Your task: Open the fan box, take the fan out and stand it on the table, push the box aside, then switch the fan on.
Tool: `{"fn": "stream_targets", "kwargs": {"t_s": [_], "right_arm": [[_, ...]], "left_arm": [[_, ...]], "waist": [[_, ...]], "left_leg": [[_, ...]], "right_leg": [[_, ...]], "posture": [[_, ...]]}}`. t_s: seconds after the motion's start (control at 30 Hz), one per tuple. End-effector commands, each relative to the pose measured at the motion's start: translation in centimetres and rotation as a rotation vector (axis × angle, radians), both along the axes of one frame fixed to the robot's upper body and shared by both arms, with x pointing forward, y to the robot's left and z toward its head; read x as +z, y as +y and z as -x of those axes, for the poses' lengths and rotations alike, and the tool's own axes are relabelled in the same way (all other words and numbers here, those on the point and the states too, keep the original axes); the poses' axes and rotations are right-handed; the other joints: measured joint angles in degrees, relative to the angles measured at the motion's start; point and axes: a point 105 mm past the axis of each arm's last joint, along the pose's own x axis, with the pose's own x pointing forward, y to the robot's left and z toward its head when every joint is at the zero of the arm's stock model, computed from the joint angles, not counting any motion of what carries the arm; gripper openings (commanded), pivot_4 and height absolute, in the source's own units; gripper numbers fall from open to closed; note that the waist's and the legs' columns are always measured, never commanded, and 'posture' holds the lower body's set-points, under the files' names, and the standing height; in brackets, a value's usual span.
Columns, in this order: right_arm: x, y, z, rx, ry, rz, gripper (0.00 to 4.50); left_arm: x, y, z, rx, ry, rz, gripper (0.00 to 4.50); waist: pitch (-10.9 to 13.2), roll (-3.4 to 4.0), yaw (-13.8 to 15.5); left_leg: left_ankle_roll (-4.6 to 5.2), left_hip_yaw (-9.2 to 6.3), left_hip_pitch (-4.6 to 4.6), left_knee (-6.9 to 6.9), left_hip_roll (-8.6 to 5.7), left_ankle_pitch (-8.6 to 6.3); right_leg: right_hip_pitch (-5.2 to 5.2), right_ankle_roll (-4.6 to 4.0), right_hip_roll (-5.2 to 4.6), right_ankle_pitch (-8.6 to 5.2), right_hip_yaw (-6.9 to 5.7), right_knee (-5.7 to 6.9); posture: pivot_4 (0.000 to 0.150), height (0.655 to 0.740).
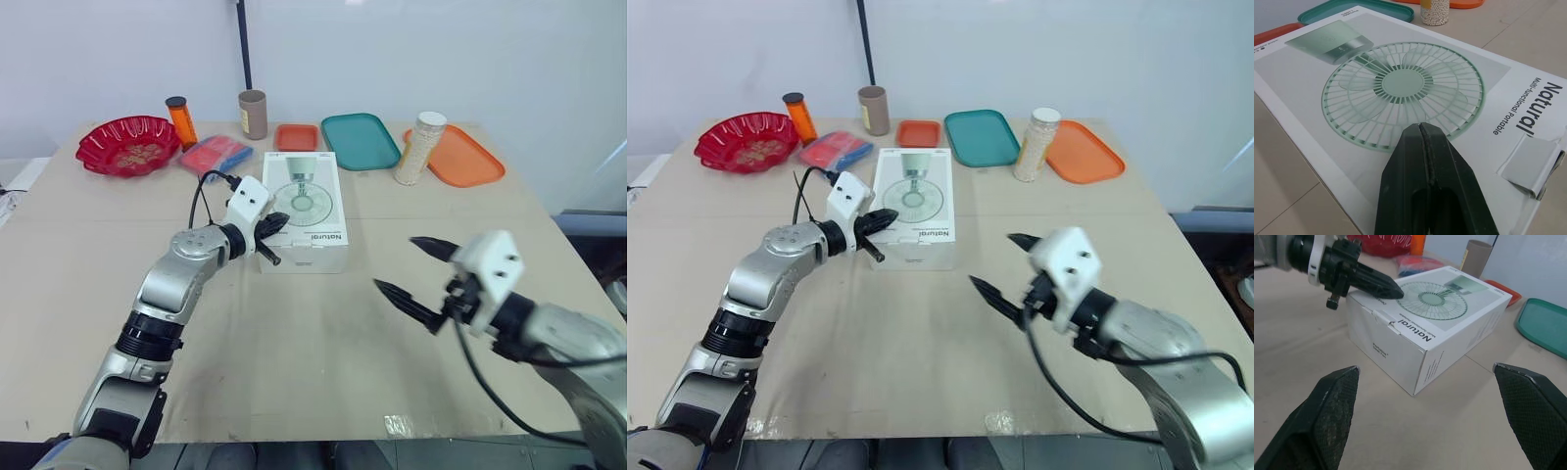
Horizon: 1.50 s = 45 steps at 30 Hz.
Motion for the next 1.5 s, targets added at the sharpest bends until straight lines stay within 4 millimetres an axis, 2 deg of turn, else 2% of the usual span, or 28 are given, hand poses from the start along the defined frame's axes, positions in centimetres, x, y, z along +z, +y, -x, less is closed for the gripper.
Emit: {"fn": "stream_targets", "kwargs": {"t_s": [0.03,0.13,0.4,0.63,0.9,1.13,1.5], "right_arm": [[0.5,2.0,-1.6,0.017,-0.038,0.061,4.5],[0.1,3.6,-2.9,0.056,-0.036,0.094,4.5],[0.1,5.3,-6.8,0.032,-0.063,0.146,4.5],[-0.4,7.3,-8.6,0.055,-0.077,0.156,4.5],[-1.0,8.4,-10.0,0.057,-0.085,0.16,4.5],[-1.2,8.3,-10.7,0.04,-0.087,0.16,4.5],[0.3,8.1,-10.8,0.03,-0.082,0.105,4.5]], "left_arm": [[0.6,-0.2,0.0,-0.009,-0.027,-0.014,0.04],[0.5,-0.1,0.0,-0.007,-0.023,-0.021,0.04],[0.3,-0.3,-0.1,-0.005,-0.023,-0.022,0.04],[0.0,-0.8,0.2,-0.017,-0.028,-0.026,0.04],[0.0,-1.0,0.3,-0.017,-0.03,-0.02,0.04],[0.2,-1.1,0.3,-0.02,-0.039,-0.014,0.04],[0.2,-1.9,0.6,-0.048,-0.041,-0.009,0.04]], "waist": [[0.0,-0.01,0.0],[0.0,0.0,-0.03],[-0.01,0.01,-0.01],[-0.02,0.03,-0.06],[-0.02,0.04,-0.04],[-0.02,0.04,-0.02],[-0.02,0.04,-0.04]], "left_leg": [[-0.01,0.0,0.0,0.02,0.0,0.0],[-0.01,-0.02,0.0,0.02,-0.01,0.01],[-0.01,-0.04,-0.06,0.05,0.01,0.01],[-0.01,-0.09,-0.11,0.07,0.02,0.01],[-0.02,-0.12,-0.14,0.07,0.01,0.02],[-0.04,-0.15,-0.17,0.07,0.0,0.03],[-0.11,-0.17,-0.17,0.07,0.0,0.07]], "right_leg": [[-0.01,0.0,0.0,0.0,0.01,0.0],[0.0,0.0,0.0,0.0,-0.01,0.01],[-0.07,-0.01,-0.01,0.01,-0.04,0.02],[-0.1,-0.03,-0.02,0.02,-0.11,0.02],[-0.1,-0.03,-0.05,0.02,-0.16,0.02],[-0.11,-0.03,-0.08,0.02,-0.2,0.02],[-0.12,-0.03,-0.08,0.03,-0.21,0.04]], "posture": [[0.15,0.74],[0.15,0.74],[0.15,0.74],[0.15,0.74],[0.15,0.74],[0.15,0.74],[0.15,0.74]]}}
